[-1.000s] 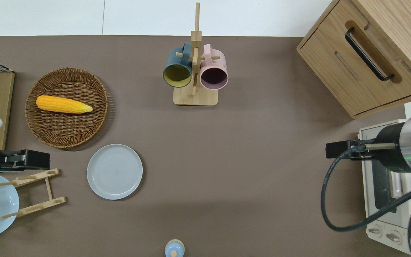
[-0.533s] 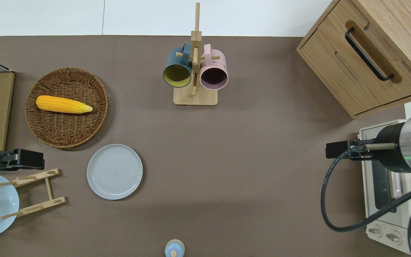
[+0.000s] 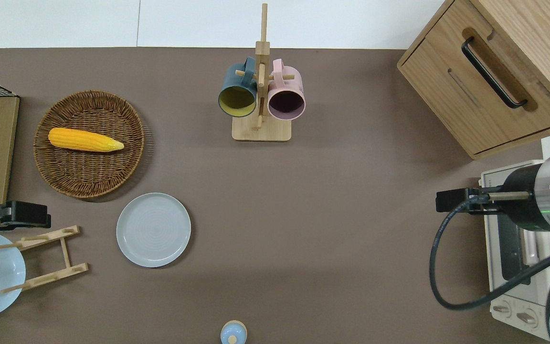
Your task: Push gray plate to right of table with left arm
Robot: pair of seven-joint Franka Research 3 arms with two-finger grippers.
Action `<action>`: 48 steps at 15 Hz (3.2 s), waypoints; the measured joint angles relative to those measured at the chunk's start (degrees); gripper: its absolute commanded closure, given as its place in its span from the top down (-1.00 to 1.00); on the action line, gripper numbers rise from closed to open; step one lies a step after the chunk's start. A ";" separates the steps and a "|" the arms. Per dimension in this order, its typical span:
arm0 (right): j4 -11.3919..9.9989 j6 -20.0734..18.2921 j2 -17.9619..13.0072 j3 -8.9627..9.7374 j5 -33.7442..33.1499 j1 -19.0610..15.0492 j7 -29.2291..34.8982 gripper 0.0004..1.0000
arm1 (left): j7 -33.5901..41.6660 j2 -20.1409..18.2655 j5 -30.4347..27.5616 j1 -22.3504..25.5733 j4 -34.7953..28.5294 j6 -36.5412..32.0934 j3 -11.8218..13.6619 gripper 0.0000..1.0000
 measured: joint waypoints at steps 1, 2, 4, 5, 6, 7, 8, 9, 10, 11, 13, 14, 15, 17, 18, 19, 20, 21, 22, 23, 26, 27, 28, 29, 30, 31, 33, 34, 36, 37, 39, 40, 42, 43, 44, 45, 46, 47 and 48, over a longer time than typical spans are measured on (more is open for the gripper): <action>0.00 0.00 0.00 0.00 0.00 0.00 0.00 0.99 | 0.00 -0.05 -0.09 0.00 -0.23 0.27 0.00 0.98; 0.00 0.00 0.00 0.00 0.00 0.00 0.00 0.99 | 0.00 -0.11 -0.13 0.00 -0.57 0.66 0.00 0.98; 0.00 0.00 0.00 0.00 0.00 0.00 0.00 0.99 | -0.01 -0.15 -0.18 0.00 -1.39 1.04 0.00 0.98; 0.00 0.00 0.00 0.00 0.00 0.00 0.00 0.99 | -0.01 -0.16 -0.20 0.00 -1.90 1.23 -0.01 0.99; 0.00 0.00 0.00 0.00 0.00 0.00 0.00 0.99 | -0.01 -0.15 -0.21 0.00 -2.58 1.49 -0.02 0.98; 0.00 0.00 0.00 0.00 0.00 0.00 0.00 0.99 | -0.01 -0.12 -0.22 0.00 -3.48 1.91 -0.03 0.99; 0.00 0.00 0.00 0.00 0.00 0.00 0.00 0.99 | -0.01 -0.09 -0.23 0.00 -4.69 2.63 -0.03 0.98; 0.00 0.00 0.00 0.00 0.00 0.00 0.00 0.99 | -0.01 -0.08 -0.23 0.00 -5.71 3.33 -0.02 0.98; 0.00 0.00 0.00 0.00 0.00 0.00 0.00 0.99 | -0.01 -0.06 -0.23 0.00 -6.62 3.76 0.00 0.98; 0.00 0.00 0.00 0.00 0.00 0.00 0.00 0.99 | -0.01 -0.05 -0.23 0.00 -7.51 4.08 0.00 0.98; 0.00 0.00 0.00 0.00 0.00 0.00 0.00 0.99 | -0.01 -0.06 -0.23 0.01 -9.62 5.53 0.02 0.98; 0.00 0.00 0.00 0.00 0.00 0.00 0.00 0.99 | -0.01 -0.07 -0.23 0.02 -10.84 6.21 0.06 0.98; 0.00 0.00 0.00 0.00 0.00 0.00 0.00 0.99 | -0.01 -0.09 -0.23 0.02 -12.01 6.65 0.14 0.98; 0.00 0.00 0.00 0.00 0.00 0.00 0.00 0.99 | 0.10 -0.30 -0.23 0.02 -14.47 7.65 0.22 0.98; 0.00 0.00 0.00 0.00 0.00 0.00 0.00 0.99 | 0.23 -0.53 -0.23 0.02 -16.18 8.69 0.21 0.97; 0.00 0.00 0.00 0.00 0.00 0.00 0.00 0.99 | 0.42 -0.89 -0.23 0.02 -18.06 10.19 0.20 0.97; 0.00 0.00 0.00 0.00 0.00 0.00 0.00 0.99 | 0.64 -1.34 -0.24 0.02 -19.99 11.74 0.18 0.97; 0.00 0.00 0.00 0.00 0.00 0.00 0.00 0.99 | 0.81 -1.87 -0.24 0.02 -21.98 13.31 0.16 0.97; 0.00 0.00 0.00 0.00 0.00 0.00 0.00 0.99 | 0.93 -2.43 -0.24 0.02 -24.11 15.06 0.15 0.97; 0.00 0.00 0.00 0.00 0.00 0.00 0.00 0.99 | 0.95 -2.81 -0.24 0.02 -25.69 16.59 0.16 0.97; 0.00 0.00 0.00 0.00 0.00 0.00 0.00 0.99 | 1.16 -3.48 -1.73 0.02 -29.71 20.65 0.26 0.97; 0.00 0.00 0.00 0.00 0.00 0.00 0.00 0.99 | 1.27 -3.53 -2.13 0.02 -31.03 22.21 0.25 0.97; 0.00 0.00 0.00 0.00 0.00 0.00 0.00 0.99 | 1.34 -3.54 -2.29 0.02 -32.37 24.01 0.25 0.97; 0.00 0.00 0.00 0.00 0.00 0.00 0.00 0.99 | 1.42 -3.54 -2.44 0.02 -34.12 26.41 0.25 0.97; 0.00 0.00 0.00 0.00 0.00 0.00 0.00 0.99 | 1.46 -3.54 -2.54 0.02 -35.75 28.58 0.24 0.97; 0.00 0.00 0.00 0.00 0.00 0.00 0.00 0.99 | 1.50 -3.54 -2.75 0.02 -37.34 30.61 0.24 0.97; 0.00 0.00 0.00 0.00 0.00 0.00 0.00 0.99 | 1.57 -3.52 -3.31 0.02 -39.88 33.60 0.24 0.95; 0.00 0.00 0.00 0.00 0.00 0.00 0.00 0.99 | 1.58 -3.53 -3.57 0.02 -40.73 34.68 0.24 0.93; 0.00 0.00 0.00 0.00 0.00 0.00 0.00 0.99 | 1.61 -3.50 -4.17 0.02 -42.14 36.53 0.24 0.93; 0.00 0.00 0.00 0.00 0.00 0.00 0.00 0.99 | 1.61 -3.40 -4.38 0.02 -42.97 37.75 0.22 0.92; 0.00 0.00 0.00 0.00 0.00 0.00 0.00 0.99 | 1.63 -2.74 -4.68 0.00 -45.10 40.95 0.11 0.87; 0.00 0.00 0.00 -0.01 0.00 0.00 0.00 0.99 | 1.65 -2.25 -4.75 0.00 -45.75 41.84 0.09 0.83; 0.00 0.00 0.00 0.00 0.00 0.00 0.00 0.99 | 1.69 -1.30 -4.78 -0.01 -45.99 42.60 -0.15 0.77; 0.00 0.00 0.00 0.00 0.00 0.00 0.00 0.99 | 1.69 -0.81 -4.87 -0.02 -46.04 43.16 -0.28 0.71; 0.00 0.00 0.00 -0.01 0.00 0.00 0.00 0.99 | 1.69 0.05 -5.05 -0.03 -46.10 43.88 -0.45 0.66; 0.00 0.00 0.00 -0.01 0.00 0.00 0.00 0.99 | 1.69 0.89 -5.17 -0.04 -46.13 44.46 -0.69 0.61; 0.00 0.00 0.00 -0.01 0.00 0.00 0.00 0.99 | 1.69 1.51 -5.25 -0.10 -46.14 45.07 -0.92 0.59; 0.00 0.00 0.00 -0.01 0.00 0.00 0.00 0.99 | 1.69 2.12 -5.31 -0.24 -46.17 45.86 -1.21 0.51; 0.00 0.00 0.00 0.00 0.00 0.00 0.00 0.99 | 1.69 2.71 -5.37 -0.34 -46.18 46.46 -1.49 0.36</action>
